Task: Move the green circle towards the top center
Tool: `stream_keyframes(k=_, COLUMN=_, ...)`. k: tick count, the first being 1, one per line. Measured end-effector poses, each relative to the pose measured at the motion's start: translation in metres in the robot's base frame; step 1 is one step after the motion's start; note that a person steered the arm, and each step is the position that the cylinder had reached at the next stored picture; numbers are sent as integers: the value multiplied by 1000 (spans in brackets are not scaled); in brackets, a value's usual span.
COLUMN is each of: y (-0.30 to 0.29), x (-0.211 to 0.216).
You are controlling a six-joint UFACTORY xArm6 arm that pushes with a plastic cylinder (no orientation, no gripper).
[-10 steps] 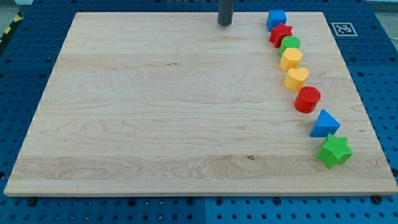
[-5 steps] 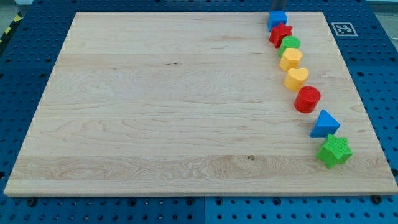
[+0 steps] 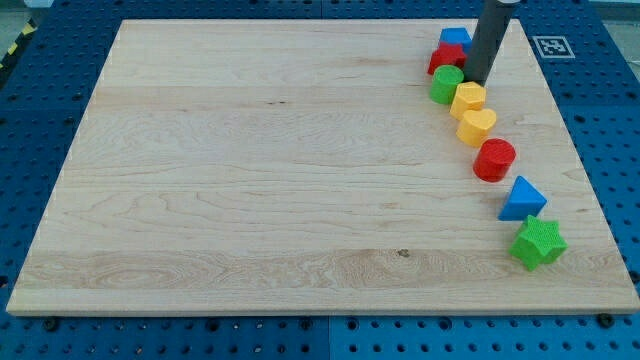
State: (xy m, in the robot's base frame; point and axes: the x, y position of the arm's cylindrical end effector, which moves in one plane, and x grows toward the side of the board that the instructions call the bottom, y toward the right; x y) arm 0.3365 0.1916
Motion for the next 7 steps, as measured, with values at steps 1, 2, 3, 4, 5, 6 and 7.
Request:
stream_keyframes(k=1, y=-3, x=9)
stream_keyframes(k=2, y=-21, x=9)
stream_keyframes(k=3, y=-53, x=9)
stream_keyframes(k=4, y=-93, x=8)
stream_keyframes(k=5, y=-131, x=3)
stream_keyframes(k=6, y=-171, x=-13)
stream_keyframes(k=7, y=-228, x=-26)
